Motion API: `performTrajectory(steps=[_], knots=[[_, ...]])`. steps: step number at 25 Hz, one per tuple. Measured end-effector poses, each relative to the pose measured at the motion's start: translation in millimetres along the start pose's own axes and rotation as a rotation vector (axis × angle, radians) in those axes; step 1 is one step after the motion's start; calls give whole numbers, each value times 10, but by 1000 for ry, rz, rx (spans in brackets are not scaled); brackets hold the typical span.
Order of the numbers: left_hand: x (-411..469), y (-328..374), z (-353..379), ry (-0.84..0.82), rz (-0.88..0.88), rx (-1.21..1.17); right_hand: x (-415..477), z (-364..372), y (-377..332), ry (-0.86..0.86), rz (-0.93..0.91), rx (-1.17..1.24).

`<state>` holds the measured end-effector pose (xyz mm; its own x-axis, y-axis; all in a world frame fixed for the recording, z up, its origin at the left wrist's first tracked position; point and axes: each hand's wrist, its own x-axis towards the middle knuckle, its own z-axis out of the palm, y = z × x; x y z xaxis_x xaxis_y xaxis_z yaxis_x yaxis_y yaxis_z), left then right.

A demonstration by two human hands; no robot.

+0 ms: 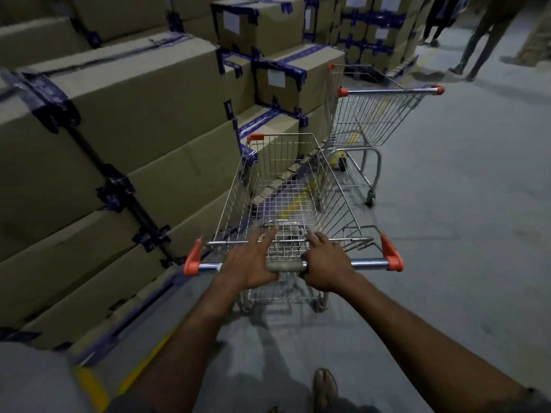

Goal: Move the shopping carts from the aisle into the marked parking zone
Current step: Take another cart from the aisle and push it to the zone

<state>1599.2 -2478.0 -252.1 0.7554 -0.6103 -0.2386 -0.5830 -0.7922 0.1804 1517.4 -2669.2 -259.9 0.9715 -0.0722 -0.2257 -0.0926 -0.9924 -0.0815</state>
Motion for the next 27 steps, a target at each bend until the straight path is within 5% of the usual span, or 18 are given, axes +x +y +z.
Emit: performTrajectory(steps=[5, 27], knots=[[-506, 94, 142, -136, -67, 72, -514, 147, -198, -14, -55, 27], [-4007, 1040, 1344, -29, -331, -121, -3546, 906, -1078, 15, -330, -34]])
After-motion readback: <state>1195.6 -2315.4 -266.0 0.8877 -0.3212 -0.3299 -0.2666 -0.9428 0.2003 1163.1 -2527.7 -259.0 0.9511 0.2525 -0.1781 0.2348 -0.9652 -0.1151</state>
